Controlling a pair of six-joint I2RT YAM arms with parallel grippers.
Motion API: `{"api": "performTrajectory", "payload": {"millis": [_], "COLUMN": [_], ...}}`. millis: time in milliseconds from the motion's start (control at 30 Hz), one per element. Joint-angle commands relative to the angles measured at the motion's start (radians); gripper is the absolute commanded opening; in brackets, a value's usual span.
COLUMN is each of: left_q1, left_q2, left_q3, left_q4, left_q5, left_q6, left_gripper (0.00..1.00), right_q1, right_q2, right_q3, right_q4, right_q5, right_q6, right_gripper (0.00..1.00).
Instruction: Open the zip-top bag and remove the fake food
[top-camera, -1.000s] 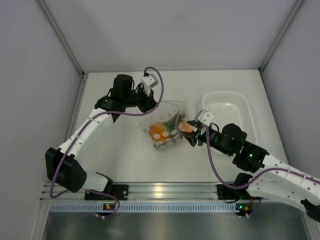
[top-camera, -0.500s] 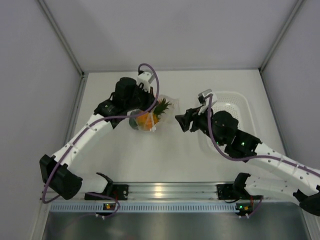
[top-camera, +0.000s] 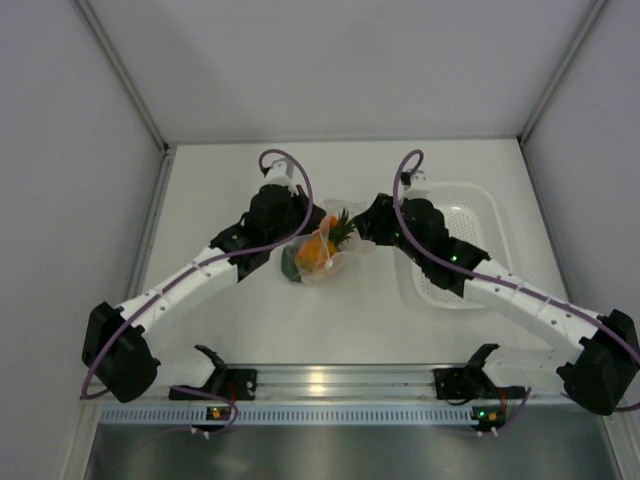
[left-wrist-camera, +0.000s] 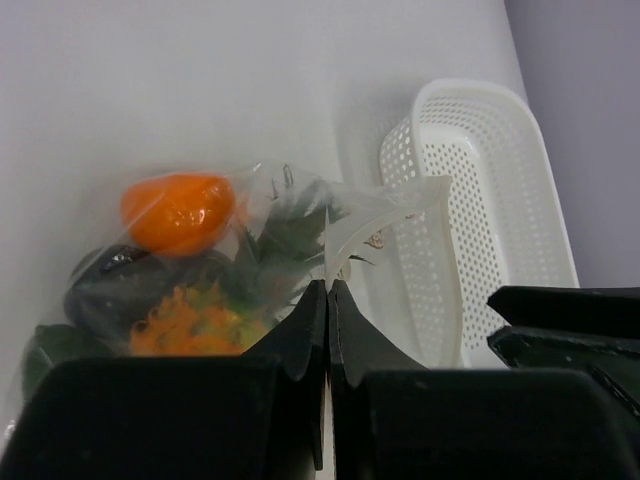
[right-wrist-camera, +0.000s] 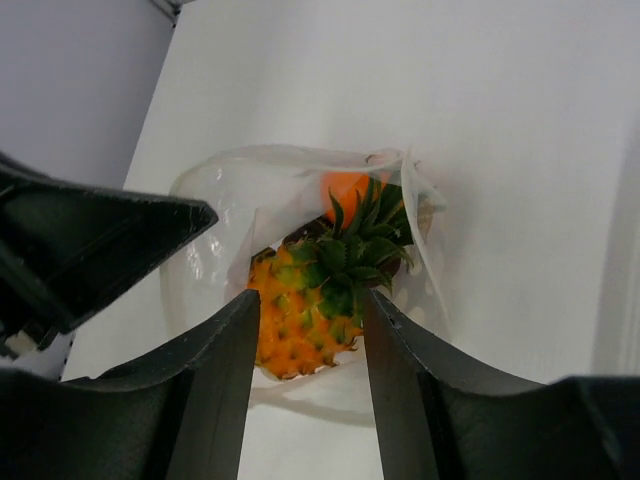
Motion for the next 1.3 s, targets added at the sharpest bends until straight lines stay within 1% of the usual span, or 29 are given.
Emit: {"api": "performTrajectory", "payload": {"millis": [0, 67, 100, 200, 267, 367, 400, 533, 633, 833, 967, 1000, 1167, 1233, 1267], "left_q1": [-0.049, -0.07, -0.09, -0.124, -0.138, -0.145, -0.145, -0.147, -0.152, -0.155, -0.153, -0.153, -0.153, -0.155, -0.153], "left_q2": [-0.047, -0.041, -0.042, -0.05, -0.042, -0.01, -0.006, 0.002, 0.002, 0.01, 0.013, 0.014, -0.004, -0.01, -0.015], "left_q3": [-0.028, -0.026, -0.026, -0.041, -0.037, -0.002, 0.005, 0.003, -0.002, -0.011, -0.021, -0.023, -0.038, -0.043, -0.046], "left_q4": [0.174, 0.174, 0.175, 0.192, 0.2, 0.197, 0.197, 0.197, 0.197, 0.198, 0.197, 0.197, 0.197, 0.197, 0.195], "left_q5": [-0.137, -0.177, -0.223, -0.301, -0.326, -0.3, -0.295, -0.275, -0.274, -0.254, -0.243, -0.24, -0.24, -0.243, -0.248], "left_q6": [-0.144, -0.159, -0.176, -0.204, -0.199, -0.167, -0.167, -0.185, -0.192, -0.204, -0.202, -0.201, -0.196, -0.19, -0.186], "left_gripper": [0.0, 0.0, 0.0, 0.0, 0.0, 0.0, 0.0, 0.0, 0.0, 0.0, 0.0, 0.0, 0.0, 0.0, 0.0], "right_q1": [-0.048, -0.059, -0.065, -0.073, -0.075, -0.079, -0.079, -0.079, -0.085, -0.088, -0.09, -0.09, -0.092, -0.093, -0.095], "right_q2": [0.043, 0.074, 0.111, 0.177, 0.2, 0.246, 0.272, 0.333, 0.37, 0.473, 0.516, 0.524, 0.594, 0.609, 0.616], "right_q3": [0.017, 0.041, 0.05, 0.081, 0.083, 0.084, 0.09, 0.121, 0.121, 0.17, 0.155, 0.156, 0.221, 0.233, 0.233], "right_q4": [0.058, 0.051, 0.048, 0.035, 0.046, 0.074, 0.078, 0.086, 0.162, 0.181, 0.285, 0.294, 0.273, 0.295, 0.301], "right_q5": [-0.042, -0.059, -0.072, -0.073, -0.07, -0.052, -0.044, -0.032, -0.046, -0.04, -0.033, -0.038, -0.039, -0.053, -0.058], "right_q6": [0.088, 0.097, 0.1, 0.12, 0.149, 0.18, 0.188, 0.211, 0.234, 0.264, 0.272, 0.269, 0.234, 0.228, 0.228], "right_gripper": [0.46, 0.46, 0.46, 0.46, 0.46, 0.5, 0.55, 0.6, 0.61, 0.61, 0.62, 0.65, 0.67, 0.66, 0.62]}}
